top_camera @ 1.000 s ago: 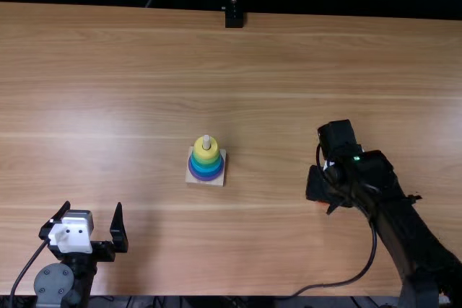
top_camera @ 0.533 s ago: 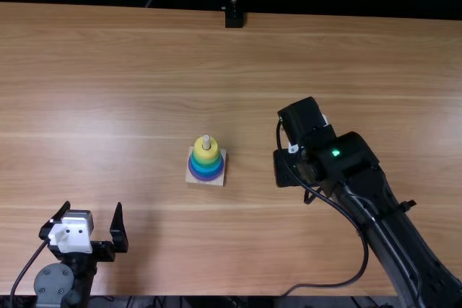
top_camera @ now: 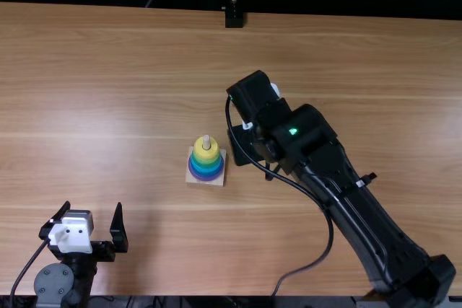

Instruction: Build the Hanoi tower: stack the rings onto the peg from bottom to top in this color order: purple, dark blue, light blue, dark green, light green, yellow, orange.

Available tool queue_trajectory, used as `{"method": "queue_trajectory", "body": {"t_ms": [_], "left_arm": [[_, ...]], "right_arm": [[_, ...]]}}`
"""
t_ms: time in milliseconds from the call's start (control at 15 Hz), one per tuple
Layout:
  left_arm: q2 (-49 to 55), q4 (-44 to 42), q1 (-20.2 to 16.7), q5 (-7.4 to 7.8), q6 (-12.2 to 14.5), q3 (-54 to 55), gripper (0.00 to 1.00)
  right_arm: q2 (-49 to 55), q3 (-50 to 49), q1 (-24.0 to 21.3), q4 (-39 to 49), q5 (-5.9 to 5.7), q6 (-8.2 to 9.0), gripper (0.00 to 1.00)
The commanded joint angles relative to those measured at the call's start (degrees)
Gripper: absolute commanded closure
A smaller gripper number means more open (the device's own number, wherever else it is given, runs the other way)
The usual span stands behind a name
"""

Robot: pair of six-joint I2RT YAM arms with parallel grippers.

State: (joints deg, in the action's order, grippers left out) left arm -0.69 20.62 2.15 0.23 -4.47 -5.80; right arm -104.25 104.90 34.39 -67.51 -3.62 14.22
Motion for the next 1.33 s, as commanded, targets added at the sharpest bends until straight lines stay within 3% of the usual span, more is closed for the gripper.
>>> {"method": "queue_trajectory", "body": {"t_ms": [0, 467, 1267], "left_arm": [[0.69, 4.8, -0.48, -0.23, 0.67, 5.8, 0.0], [0.69, 4.8, -0.48, -0.23, 0.67, 5.8, 0.0], [0.69, 4.8, -0.48, -0.23, 0.67, 5.8, 0.0]], "right_arm": [[-2.72, 4.35, 1.12, -0.16, -0.18, -0.3, 0.98], [-8.34, 11.82, 6.04, -0.16, -0.18, -0.3, 0.98], [-13.26, 15.51, 7.62, -3.43, -0.18, -0.4, 0.98]]}}
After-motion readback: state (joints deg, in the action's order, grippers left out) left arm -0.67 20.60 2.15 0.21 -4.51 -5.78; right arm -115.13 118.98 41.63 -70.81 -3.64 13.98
